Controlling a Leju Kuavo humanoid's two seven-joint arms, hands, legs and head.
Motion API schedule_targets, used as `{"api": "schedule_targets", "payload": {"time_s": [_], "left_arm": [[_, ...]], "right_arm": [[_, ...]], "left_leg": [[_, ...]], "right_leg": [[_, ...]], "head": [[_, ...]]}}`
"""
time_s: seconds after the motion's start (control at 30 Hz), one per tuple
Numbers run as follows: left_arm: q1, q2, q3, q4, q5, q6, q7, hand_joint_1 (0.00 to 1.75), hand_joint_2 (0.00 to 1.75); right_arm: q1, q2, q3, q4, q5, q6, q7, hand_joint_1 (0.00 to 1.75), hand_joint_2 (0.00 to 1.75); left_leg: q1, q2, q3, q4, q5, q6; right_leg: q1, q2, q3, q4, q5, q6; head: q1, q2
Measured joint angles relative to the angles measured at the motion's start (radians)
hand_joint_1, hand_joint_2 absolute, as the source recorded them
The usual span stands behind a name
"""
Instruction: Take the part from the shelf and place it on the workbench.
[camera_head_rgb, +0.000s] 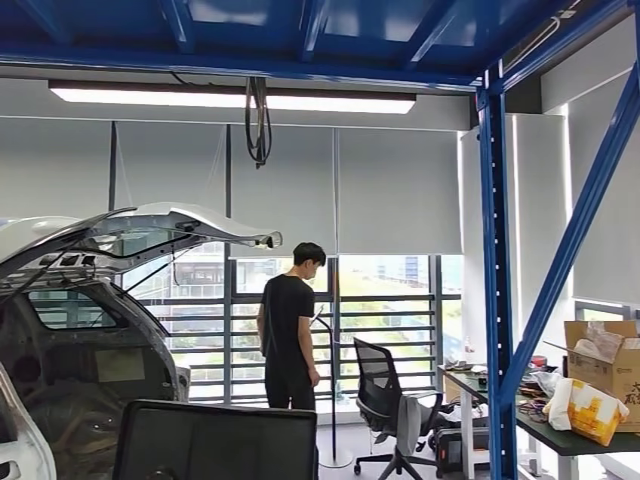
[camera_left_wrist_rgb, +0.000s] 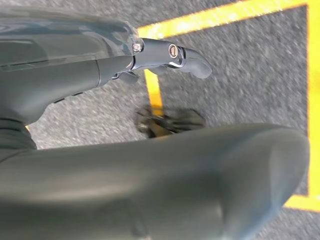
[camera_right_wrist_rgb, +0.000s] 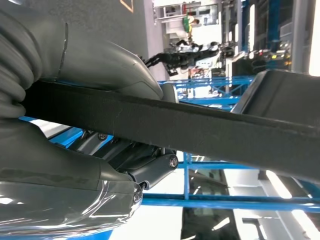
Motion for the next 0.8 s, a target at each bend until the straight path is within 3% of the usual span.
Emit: {"api": "schedule_targets", "payload": {"time_s": [0.07,0.1,0.2,0.27,0.33,0.4,0.43,0.47,0.5,0.6,0.63,0.73,0.8], "left_arm": [[0.002,0.013,0.005,0.000,-0.005,0.001,0.019,0.00,1.75],[0.002,0.018,0.007,0.000,-0.008,0.002,0.026,0.00,1.75],[0.009,0.028,0.012,0.000,-0.013,0.004,0.041,0.00,1.75],[0.014,0.034,0.017,0.000,-0.015,0.005,0.044,0.00,1.75],[0.014,0.039,0.020,0.000,-0.017,0.005,0.046,0.00,1.75],[0.014,0.042,0.023,0.000,-0.020,0.005,0.047,0.00,1.75],[0.015,0.042,0.024,0.000,-0.021,0.004,0.048,0.00,1.75],[0.016,0.043,0.024,0.000,-0.023,0.003,0.049,0.00,1.75],[0.017,0.043,0.025,0.000,-0.025,0.003,0.049,0.00,1.75],[0.017,0.042,0.025,0.000,-0.030,0.000,0.048,0.00,1.75],[0.018,0.042,0.025,0.000,-0.032,-0.001,0.047,0.00,1.75],[0.019,0.041,0.025,0.000,-0.034,-0.004,0.044,0.00,1.75],[0.020,0.041,0.025,0.000,-0.035,-0.005,0.043,0.00,1.75]], "right_arm": [[-0.002,-0.002,0.001,0.006,-0.001,0.000,-0.005,1.75,1.75],[-0.003,-0.002,0.001,0.008,-0.001,0.000,-0.008,1.75,1.75],[-0.006,-0.005,0.003,0.014,-0.002,0.002,-0.013,1.75,1.75],[-0.006,-0.008,0.004,0.017,-0.003,0.003,-0.015,1.75,1.75],[-0.007,-0.010,0.004,0.019,-0.003,0.003,-0.018,1.75,1.75],[-0.007,-0.012,0.005,0.021,-0.003,0.005,-0.019,1.75,1.75],[-0.006,-0.013,0.006,0.023,-0.003,0.005,-0.020,1.75,1.75],[-0.006,-0.013,0.006,0.024,-0.003,0.006,-0.020,1.75,1.75],[-0.006,-0.014,0.007,0.024,-0.004,0.006,-0.020,1.75,1.75],[-0.013,-0.013,0.009,0.024,-0.005,0.008,-0.021,1.75,1.75],[-0.016,-0.013,0.010,0.024,-0.006,0.009,-0.022,1.75,1.75],[-0.021,-0.013,0.011,0.023,-0.007,0.011,-0.024,1.75,1.75],[-0.022,-0.012,0.012,0.023,-0.007,0.011,-0.025,1.75,1.75]], "left_leg": [[0.000,0.000,0.048,-0.128,0.076,0.003],[-0.001,0.000,0.065,-0.173,0.097,0.005],[-0.005,-0.002,0.071,-0.197,0.106,0.015],[-0.005,0.000,0.069,-0.199,0.114,0.027],[-0.005,0.003,0.064,-0.201,0.122,0.039],[-0.009,0.005,0.054,-0.201,0.130,0.048],[-0.012,0.007,0.048,-0.200,0.135,0.051],[-0.015,0.007,0.041,-0.200,0.140,0.052],[-0.018,0.007,0.035,-0.200,0.146,0.053],[-0.024,0.005,0.021,-0.201,0.163,0.049],[-0.023,0.005,0.019,-0.202,0.169,0.045],[-0.016,0.006,0.016,-0.207,0.185,0.028],[-0.015,0.005,0.003,-0.180,0.146,0.019]], "right_leg": [[0.002,0.002,0.001,0.004,-0.003,0.005],[0.004,0.003,-0.001,0.007,-0.004,0.009],[0.005,0.004,-0.007,0.012,0.000,0.023],[0.003,0.002,-0.010,0.024,-0.017,0.032],[0.002,-0.001,-0.032,0.098,-0.083,0.040],[0.001,-0.001,-0.071,0.231,-0.164,0.044],[0.001,-0.001,-0.081,0.279,-0.185,0.044],[0.002,-0.001,-0.074,0.290,-0.186,0.042],[0.003,-0.001,-0.046,0.259,-0.170,0.037],[0.015,-0.003,0.098,0.039,-0.108,0.013],[0.019,-0.003,0.125,-0.008,-0.099,0.009],[0.025,-0.005,0.132,-0.040,-0.077,0.002],[0.021,-0.011,0.121,-0.052,-0.054,-0.010]], "head": [[0.000,0.000],[0.000,0.000],[-0.001,0.000],[0.000,0.000],[0.000,0.000],[0.000,0.000],[0.000,0.000],[0.000,0.000],[0.000,0.000],[0.000,0.000],[0.000,0.000],[0.000,0.000],[0.000,0.000]]}}
